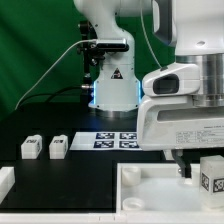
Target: Assemble one leg
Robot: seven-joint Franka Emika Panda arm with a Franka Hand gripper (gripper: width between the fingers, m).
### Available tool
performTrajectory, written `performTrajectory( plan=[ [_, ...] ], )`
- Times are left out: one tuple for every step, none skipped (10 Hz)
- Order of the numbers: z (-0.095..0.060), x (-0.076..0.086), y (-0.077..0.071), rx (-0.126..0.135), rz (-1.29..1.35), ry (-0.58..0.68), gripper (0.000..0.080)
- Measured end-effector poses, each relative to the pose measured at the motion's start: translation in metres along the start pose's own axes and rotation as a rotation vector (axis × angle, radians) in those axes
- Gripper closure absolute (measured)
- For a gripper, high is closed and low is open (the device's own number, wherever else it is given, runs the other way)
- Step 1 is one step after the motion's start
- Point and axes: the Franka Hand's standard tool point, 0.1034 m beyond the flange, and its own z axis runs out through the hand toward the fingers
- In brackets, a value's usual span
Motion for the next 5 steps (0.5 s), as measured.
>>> performTrajectory(
  plan=[
    [0.0002, -0.0004, -0.0012, 0.004, 0.096, -0.001, 0.0263],
    [0.0003, -0.0006, -0.0012, 0.006, 0.194, -0.002, 0.0446],
    [0.0004, -0.0005, -0.0007, 0.007, 0.297, -0.003, 0.0506],
    [-0.0002, 0.0003, 0.0004, 0.011, 0.458, -0.006, 0.0506],
    [-0.0007, 0.0006, 0.0009, 0.012, 0.638, -0.011, 0.0506]
  ],
)
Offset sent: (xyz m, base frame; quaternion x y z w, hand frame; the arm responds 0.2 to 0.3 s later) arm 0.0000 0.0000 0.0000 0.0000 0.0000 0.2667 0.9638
